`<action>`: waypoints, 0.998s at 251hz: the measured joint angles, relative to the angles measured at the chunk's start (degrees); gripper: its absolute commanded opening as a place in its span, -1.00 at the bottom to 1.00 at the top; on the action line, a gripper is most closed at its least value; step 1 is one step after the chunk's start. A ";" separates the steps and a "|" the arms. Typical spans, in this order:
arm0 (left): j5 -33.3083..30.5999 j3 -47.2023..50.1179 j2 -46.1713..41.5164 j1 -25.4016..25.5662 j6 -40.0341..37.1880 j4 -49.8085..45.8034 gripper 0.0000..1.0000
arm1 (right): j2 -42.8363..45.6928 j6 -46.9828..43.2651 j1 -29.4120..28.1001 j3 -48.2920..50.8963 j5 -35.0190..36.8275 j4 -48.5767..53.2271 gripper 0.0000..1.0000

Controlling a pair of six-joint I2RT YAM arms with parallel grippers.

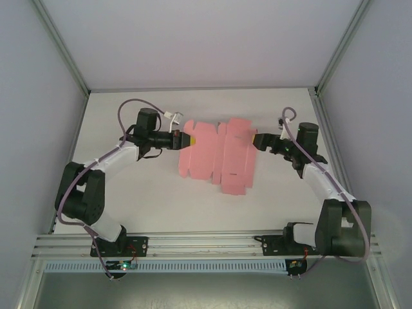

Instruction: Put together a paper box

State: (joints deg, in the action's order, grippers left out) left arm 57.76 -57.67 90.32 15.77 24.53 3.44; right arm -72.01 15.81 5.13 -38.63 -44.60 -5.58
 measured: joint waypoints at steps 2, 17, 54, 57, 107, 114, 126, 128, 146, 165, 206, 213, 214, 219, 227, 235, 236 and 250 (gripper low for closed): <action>0.20 0.00 -0.17 0.00 0.02 0.20 -1.00 | 0.09 0.00 0.33 0.24 -0.42 -0.15 0.78; 1.73 -0.13 -1.79 0.02 0.33 1.79 -1.00 | 0.28 -0.07 2.82 2.36 -3.89 -1.57 0.78; 4.79 -0.96 -4.96 0.11 0.13 3.19 -1.00 | -2.01 3.54 8.20 9.55 -10.88 -11.85 0.78; 4.90 -1.03 -5.14 0.15 0.11 3.23 -1.00 | -2.49 4.04 8.66 10.29 -11.52 -13.62 0.77; 6.56 -2.01 -7.93 1.09 0.20 4.74 -1.00 | -12.52 14.14 10.58 14.43 -19.89 -32.76 0.65; 6.54 -2.16 -8.17 1.31 0.22 4.76 -1.00 | -13.38 15.28 10.34 14.45 -20.70 -34.93 0.64; 6.47 -2.51 -8.44 1.60 0.24 4.79 -1.00 | -14.36 17.84 9.86 14.56 -21.86 -39.26 0.64; 6.45 -2.58 -8.46 1.70 0.28 4.81 -1.00 | -14.40 18.32 9.70 14.60 -22.01 -40.04 0.64; 5.86 -2.67 -8.87 1.90 0.55 4.90 -1.00 | -13.88 20.81 8.37 14.93 -23.19 -45.16 0.62; 5.16 -2.67 -9.18 1.92 1.49 5.70 -1.00 | -11.47 21.14 6.47 14.78 -23.91 -45.62 0.49; 3.39 -2.67 -9.99 1.90 2.97 6.93 -1.00 | -4.44 15.96 2.47 12.13 -24.50 -36.85 0.07; 2.97 -2.67 -10.34 1.90 2.95 6.84 -1.00 | -3.04 15.21 2.47 12.11 -24.46 -35.76 0.04; 2.95 -2.67 -10.38 1.90 2.95 6.84 -1.00 | -2.89 15.23 2.47 12.11 -24.46 -35.63 0.03; 2.56 -2.67 -10.62 1.92 2.93 6.69 -1.00 | -1.60 14.51 2.49 12.11 -24.48 -34.53 0.01; 1.95 -2.67 -11.02 2.01 2.91 6.43 -1.00 | 0.07 13.66 2.49 12.11 -24.22 -32.89 0.01; 1.20 -2.67 -11.37 2.03 2.82 6.29 -1.00 | 2.21 12.17 2.54 12.09 -23.85 -30.42 -0.01; 1.11 -2.67 -11.41 2.03 2.80 6.27 -1.00 | 2.47 11.93 2.54 12.09 -23.82 -30.08 -0.02; -0.07 -2.60 -12.09 2.14 2.62 6.05 -1.00 | 5.62 9.44 2.49 11.78 -23.23 -25.49 -0.15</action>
State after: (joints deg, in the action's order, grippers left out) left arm 57.69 -60.27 78.24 17.91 27.16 9.50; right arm -66.39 25.26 7.62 -26.85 -67.83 -31.07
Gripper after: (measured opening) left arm 0.058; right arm 0.477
